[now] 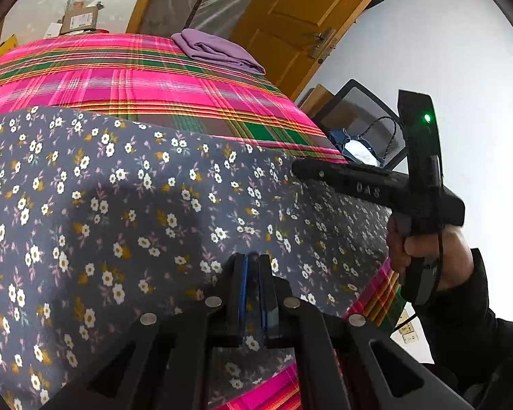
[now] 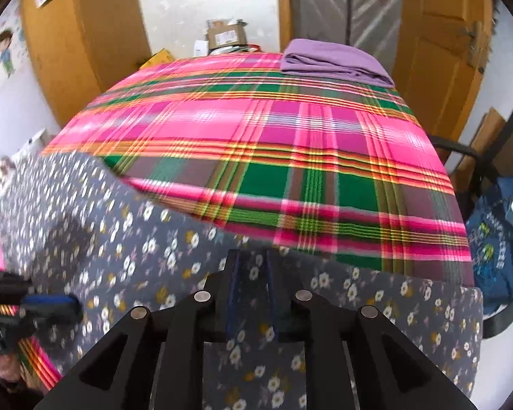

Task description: Fold clothes

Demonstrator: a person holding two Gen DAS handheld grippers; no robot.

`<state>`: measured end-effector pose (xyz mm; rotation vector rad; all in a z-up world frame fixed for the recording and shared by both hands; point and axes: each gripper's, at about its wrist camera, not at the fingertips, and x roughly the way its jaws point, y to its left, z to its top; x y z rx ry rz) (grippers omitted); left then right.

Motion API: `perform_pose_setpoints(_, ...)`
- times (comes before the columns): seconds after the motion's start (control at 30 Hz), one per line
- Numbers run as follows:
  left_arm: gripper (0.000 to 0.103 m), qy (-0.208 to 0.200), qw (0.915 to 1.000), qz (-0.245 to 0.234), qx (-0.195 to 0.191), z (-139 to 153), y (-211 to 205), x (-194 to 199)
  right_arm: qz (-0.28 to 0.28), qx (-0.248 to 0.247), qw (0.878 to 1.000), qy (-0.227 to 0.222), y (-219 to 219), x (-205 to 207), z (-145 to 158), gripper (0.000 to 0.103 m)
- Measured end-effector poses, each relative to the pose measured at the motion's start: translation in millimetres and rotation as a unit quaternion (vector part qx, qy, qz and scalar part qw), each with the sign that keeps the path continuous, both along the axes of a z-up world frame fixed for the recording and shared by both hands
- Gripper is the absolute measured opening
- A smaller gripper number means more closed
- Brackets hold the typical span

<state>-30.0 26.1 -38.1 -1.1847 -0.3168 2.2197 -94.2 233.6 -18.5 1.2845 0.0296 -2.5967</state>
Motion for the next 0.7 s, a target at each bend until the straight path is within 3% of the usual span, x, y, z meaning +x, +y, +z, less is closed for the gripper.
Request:
perform_pose_setpoints(0.43, 0.008, 0.014, 0.9995, -0.02, -0.021, 3, 14, 15, -0.059, -0.03, 0.998, 0.004, 45, 33, 2, 0.019)
perform_pose_setpoints(0.57, 0.008, 0.014, 0.9998, -0.012, -0.013, 7, 8, 17, -0.01, -0.059, 0.998, 0.015, 20, 37, 11, 0.022)
perform_pose_setpoints(0.7, 0.008, 0.027, 0.9991, 0.032, -0.01, 17, -17, 16, 0.057, -0.069, 0.996, 0.005, -20, 37, 7, 0.022)
